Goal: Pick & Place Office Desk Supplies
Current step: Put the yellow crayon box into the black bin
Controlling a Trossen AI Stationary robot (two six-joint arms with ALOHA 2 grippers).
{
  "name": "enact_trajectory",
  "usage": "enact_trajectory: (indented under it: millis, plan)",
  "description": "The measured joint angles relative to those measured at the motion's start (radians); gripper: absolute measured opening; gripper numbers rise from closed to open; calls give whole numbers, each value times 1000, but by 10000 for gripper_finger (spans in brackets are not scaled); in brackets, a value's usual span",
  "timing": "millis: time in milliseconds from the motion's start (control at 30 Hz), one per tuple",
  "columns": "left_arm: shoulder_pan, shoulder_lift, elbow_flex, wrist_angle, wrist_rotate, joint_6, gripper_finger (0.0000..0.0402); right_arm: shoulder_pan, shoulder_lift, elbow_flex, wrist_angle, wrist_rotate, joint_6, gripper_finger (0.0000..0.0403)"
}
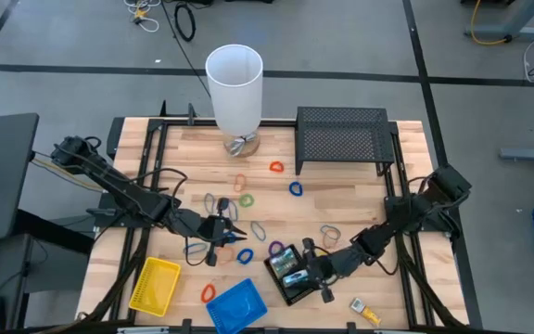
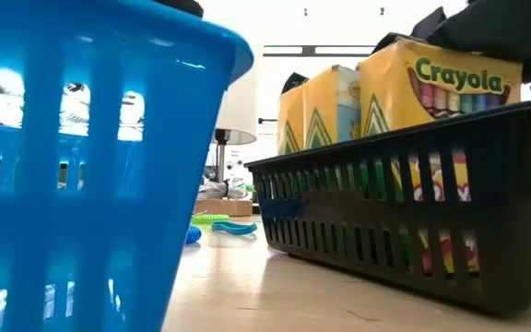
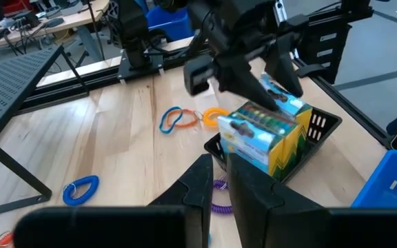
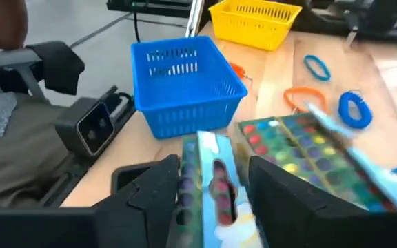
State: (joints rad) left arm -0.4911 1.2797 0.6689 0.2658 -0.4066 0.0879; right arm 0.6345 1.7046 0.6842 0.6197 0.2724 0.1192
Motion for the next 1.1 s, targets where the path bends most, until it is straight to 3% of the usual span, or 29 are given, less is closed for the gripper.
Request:
enact_trajectory:
  millis: [300,500,700,867,1100]
  plan:
    - [0,0,0,10,0,1,53,91,-86,0,-80,201,-23,182]
    - [0,0,0,11,0,-1,53,134,-140,3,-177,228,55,182]
    - [0,0,0,9,19,-1,53,172,-167,182,-711,223,337,182]
    - [0,0,0,9,26,0,53,195,-159,341,-1081,88,601,182]
    - [0,0,0,8,26,4,53,224,-141,372,-1197,-195,911,181]
